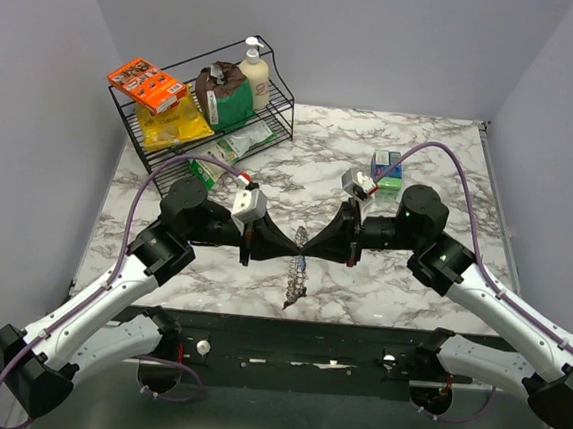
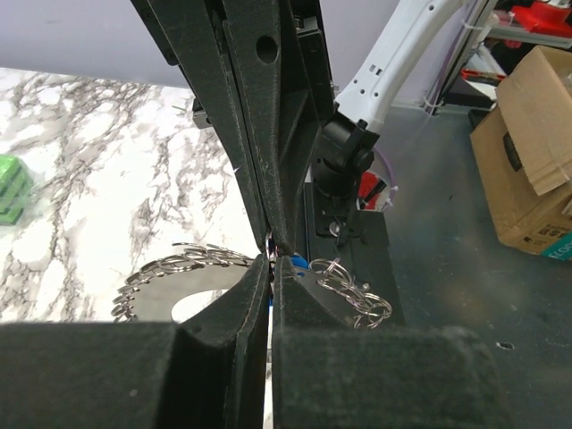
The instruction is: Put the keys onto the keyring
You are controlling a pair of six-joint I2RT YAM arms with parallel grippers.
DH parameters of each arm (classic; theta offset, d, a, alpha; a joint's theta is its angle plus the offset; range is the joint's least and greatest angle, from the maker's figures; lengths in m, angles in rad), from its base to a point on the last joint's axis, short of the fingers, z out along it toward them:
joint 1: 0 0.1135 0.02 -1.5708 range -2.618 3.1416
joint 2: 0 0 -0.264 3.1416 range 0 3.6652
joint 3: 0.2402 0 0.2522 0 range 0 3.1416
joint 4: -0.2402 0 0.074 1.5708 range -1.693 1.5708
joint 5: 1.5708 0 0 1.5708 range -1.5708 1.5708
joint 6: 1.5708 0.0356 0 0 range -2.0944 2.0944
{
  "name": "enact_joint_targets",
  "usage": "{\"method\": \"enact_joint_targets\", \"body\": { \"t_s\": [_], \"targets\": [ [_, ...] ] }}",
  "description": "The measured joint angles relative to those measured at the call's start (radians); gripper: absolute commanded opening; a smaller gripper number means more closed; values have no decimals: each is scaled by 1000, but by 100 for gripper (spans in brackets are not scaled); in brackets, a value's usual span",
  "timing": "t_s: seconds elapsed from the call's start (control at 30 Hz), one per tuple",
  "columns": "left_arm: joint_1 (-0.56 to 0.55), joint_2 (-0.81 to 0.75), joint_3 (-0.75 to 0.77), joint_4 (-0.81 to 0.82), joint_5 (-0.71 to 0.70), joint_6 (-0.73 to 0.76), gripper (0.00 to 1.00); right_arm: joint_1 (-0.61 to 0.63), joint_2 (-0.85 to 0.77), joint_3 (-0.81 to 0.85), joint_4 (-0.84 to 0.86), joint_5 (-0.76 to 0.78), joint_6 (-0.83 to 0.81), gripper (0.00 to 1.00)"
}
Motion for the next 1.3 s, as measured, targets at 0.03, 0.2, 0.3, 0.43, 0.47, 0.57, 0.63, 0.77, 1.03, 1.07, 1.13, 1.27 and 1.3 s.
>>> {"method": "enact_joint_targets", "body": {
  "t_s": [0.03, 0.2, 0.3, 0.43, 0.47, 0.57, 0.63, 0.77, 1.03, 1.07, 1.13, 1.27, 1.3],
  "targets": [
    [0, 0, 6, -10, -5, 5, 23, 0, 0, 4, -11, 4, -6, 1],
    [-2, -5, 53, -74, -37, 57, 33, 0, 0, 38, -90, 19, -38, 1],
    [-1, -9, 93, -110, -51, 92, 37, 0, 3, 50, -136, 22, -60, 1],
    [-1, -1, 149, -179, -60, 140, 49, 0, 6, 64, -198, 24, -95, 1],
    [-1, 5, 163, -198, -60, 151, 50, 0, 8, 72, -213, 25, -105, 1],
    [-1, 51, 229, -276, -59, 195, 50, 0, 18, 104, -264, 27, -142, 1],
    [-1, 85, 270, -328, -56, 219, 50, 0, 25, 124, -295, 29, -166, 1],
    [-1, 175, 370, -463, -37, 282, 48, 0, 39, 160, -371, 37, -220, 1],
    [-1, 246, 438, -628, 0, 370, 45, 0, 60, 193, -483, 58, -298, 1],
    [-1, 251, 444, -642, 4, 380, 45, 0, 61, 194, -491, 60, -301, 1],
    [-1, 264, 461, -673, 8, 397, 44, 0, 61, 195, -501, 65, -308, 1],
    [-1, 300, 491, -723, 12, 426, 43, 0, 63, 196, -507, 69, -316, 1],
    [-2, 307, 493, -732, 12, 432, 43, 0, 63, 196, -507, 69, -317, 1]
  ]
}}
